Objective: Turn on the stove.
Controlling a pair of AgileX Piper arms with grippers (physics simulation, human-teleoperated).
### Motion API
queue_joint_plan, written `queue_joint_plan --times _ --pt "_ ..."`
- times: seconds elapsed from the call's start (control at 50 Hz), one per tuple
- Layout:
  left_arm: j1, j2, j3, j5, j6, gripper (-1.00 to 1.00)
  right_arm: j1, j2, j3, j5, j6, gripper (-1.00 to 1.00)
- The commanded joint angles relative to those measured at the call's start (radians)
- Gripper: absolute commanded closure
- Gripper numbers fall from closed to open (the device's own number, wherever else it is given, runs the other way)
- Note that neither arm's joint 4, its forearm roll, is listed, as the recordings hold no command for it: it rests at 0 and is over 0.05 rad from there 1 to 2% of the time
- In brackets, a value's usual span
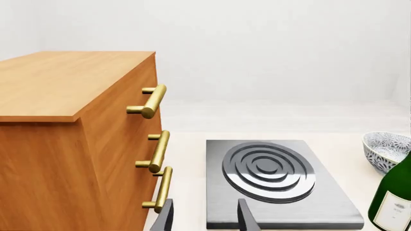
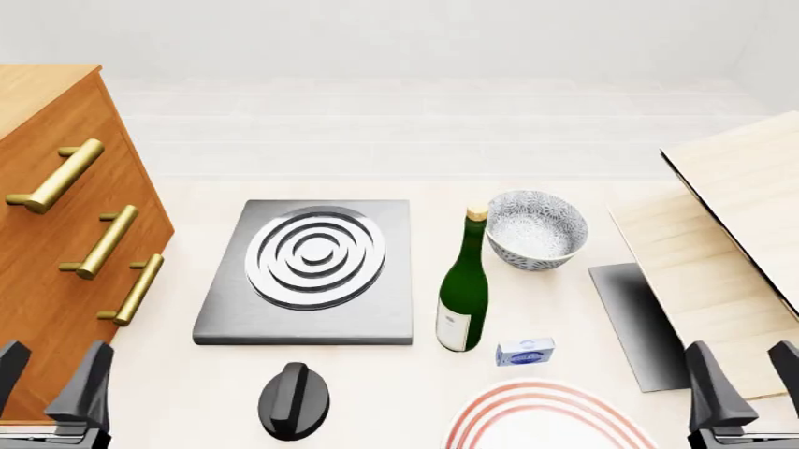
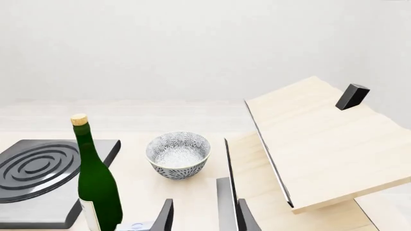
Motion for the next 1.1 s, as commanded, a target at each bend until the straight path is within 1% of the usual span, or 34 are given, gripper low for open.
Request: queue_joint_plan --times 0.02,0.16,0.26,0.32,0.36,0.38,0.4,0.42,0.44,0.46,0.5,0.54,0.58,0.6,0.62,0.64,0.66,0.68,0.7,0.72,0.76,0.8,0.82,0.84,0.86,0.9,0.92,0.94,0.98,1.0,1.02,1.04,1.08,1.1 --pt "-0.01 0.004 -0.002 -0.004 -0.008 -1.0 0.0 0.005 -0.003 -0.002 -0.006 -1.0" --pt "-0.017 0.003 -0.004 0.0 -0.007 -1.0 0.0 0.006 -0.003 -0.003 -0.003 -1.0" --pt "-0.026 0.052 -0.046 0.016 0.003 -1.0 0.0 0.005 -0.004 -0.001 -0.005 -1.0" --pt "-0.051 0.078 -0.118 0.079 -0.003 -1.0 0.0 0.004 -0.005 0.001 -0.004 -1.0" --pt "-0.073 0.114 -0.145 0.097 0.015 -1.0 0.0 0.004 -0.005 0.001 -0.004 -1.0" --pt "-0.082 0.115 -0.166 0.12 -0.003 -1.0 0.0 0.004 -0.005 0.001 -0.001 -1.0" --pt "-0.093 0.129 -0.183 0.134 0.01 -1.0 0.0 0.005 -0.004 0.0 -0.001 -1.0" --pt "-0.119 0.145 -0.22 0.168 -0.01 -1.0 0.0 0.006 -0.003 -0.003 -0.005 -1.0" --pt "-0.119 0.145 -0.22 0.169 -0.01 -1.0 0.0 0.006 -0.003 -0.003 -0.005 -1.0" --pt "-0.12 0.142 -0.238 0.188 0.008 -1.0 0.0 0.006 -0.003 -0.002 -0.003 -1.0" --pt "-0.137 0.162 -0.271 0.214 0.002 -1.0 0.0 0.005 -0.004 -0.001 -0.002 -1.0" --pt "-0.148 0.183 -0.305 0.237 0.02 -1.0 0.0 0.006 -0.004 -0.002 -0.004 -1.0" --pt "-0.155 0.195 -0.329 0.252 0.021 -1.0 0.0 0.006 -0.004 -0.002 -0.001 -1.0" --pt "-0.155 0.195 -0.329 0.252 0.021 -1.0 0.0 0.006 -0.004 -0.002 -0.001 -1.0" --pt "-0.164 0.234 -0.344 0.25 0.043 -1.0 0.0 0.005 -0.004 0.0 -0.004 -1.0" --pt "-0.163 0.24 -0.352 0.25 0.05 -1.0 0.0 0.007 -0.003 -0.004 -0.002 -1.0" --pt "-0.164 0.252 -0.357 0.246 0.077 -1.0 0.0 0.006 -0.004 -0.001 -0.001 -1.0" --pt "-0.164 0.252 -0.358 0.245 0.077 -1.0 0.0 0.006 -0.004 -0.001 -0.001 -1.0" --pt "-0.172 0.278 -0.36 0.236 0.096 -1.0 0.0 0.004 -0.005 0.001 -0.004 -1.0" --pt "-0.178 0.282 -0.369 0.237 0.085 -1.0 0.0 0.004 -0.006 0.002 -0.004 -1.0" --pt "-0.195 0.342 -0.391 0.229 0.102 -1.0 -0.001 0.007 -0.004 -0.003 -0.001 -1.0" --pt "-0.219 0.395 -0.426 0.244 0.052 -1.0 0.0 0.006 -0.005 0.0 -0.004 -1.0" --pt "-0.236 0.409 -0.445 0.251 0.052 -1.0 0.0 0.005 -0.005 0.0 -0.004 -1.0" --pt "-0.248 0.42 -0.456 0.257 0.037 -1.0 0.0 0.006 -0.005 0.0 -0.002 -1.0" --pt "-0.243 0.442 -0.468 0.261 0.042 -1.0 0.0 0.006 -0.005 -0.001 -0.002 -1.0" --pt "-0.26 0.484 -0.513 0.282 0.017 -1.0 0.0 0.004 -0.007 0.003 -0.004 -1.0" --pt "-0.26 0.484 -0.513 0.282 0.017 -1.0 -0.001 0.005 -0.006 0.001 -0.002 -1.0" --pt "-0.257 0.496 -0.54 0.295 0.025 -1.0 -0.001 0.006 -0.005 0.0 -0.002 -1.0" --pt "-0.265 0.509 -0.559 0.307 0.027 -1.0 0.0 0.005 -0.006 0.0 -0.004 -1.0" --pt "-0.267 0.511 -0.569 0.314 0.044 -1.0 0.0 0.006 -0.005 -0.001 -0.004 -1.0" --pt "-0.276 0.529 -0.578 0.327 0.023 -1.0 -0.001 0.005 -0.006 0.002 -0.002 -1.0" --pt "-0.276 0.529 -0.578 0.327 0.023 -1.0 -0.001 0.005 -0.006 0.002 -0.002 -1.0" --pt "-0.284 0.562 -0.599 0.356 0.001 -1.0 0.0 0.005 -0.006 0.001 -0.004 -1.0" --pt "-0.3 0.563 -0.637 0.396 0.024 -1.0 -0.001 0.006 -0.006 0.0 -0.002 -1.0"
